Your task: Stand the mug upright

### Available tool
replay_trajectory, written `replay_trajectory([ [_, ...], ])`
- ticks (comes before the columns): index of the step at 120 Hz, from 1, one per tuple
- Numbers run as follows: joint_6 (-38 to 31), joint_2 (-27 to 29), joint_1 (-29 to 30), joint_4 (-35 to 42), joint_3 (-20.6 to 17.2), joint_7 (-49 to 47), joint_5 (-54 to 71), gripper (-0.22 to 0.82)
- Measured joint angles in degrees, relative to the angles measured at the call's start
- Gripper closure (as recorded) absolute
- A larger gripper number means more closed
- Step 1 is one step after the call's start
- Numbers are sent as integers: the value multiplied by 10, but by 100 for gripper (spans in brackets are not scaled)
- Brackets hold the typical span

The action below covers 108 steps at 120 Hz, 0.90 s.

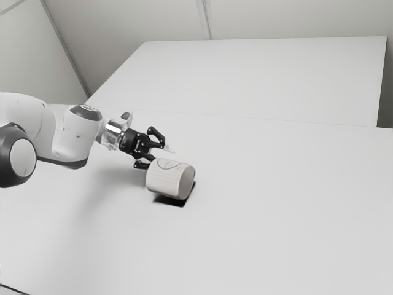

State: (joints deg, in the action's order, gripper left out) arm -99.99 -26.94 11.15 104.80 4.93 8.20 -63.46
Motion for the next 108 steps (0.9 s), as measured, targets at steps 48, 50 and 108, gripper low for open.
replay_trajectory([
  [48,-22,22,-22,-7,0,-23,28,75],
  [50,-23,26,-25,-8,0,-24,35,76],
  [108,-147,183,-106,75,-17,-58,466,78],
])
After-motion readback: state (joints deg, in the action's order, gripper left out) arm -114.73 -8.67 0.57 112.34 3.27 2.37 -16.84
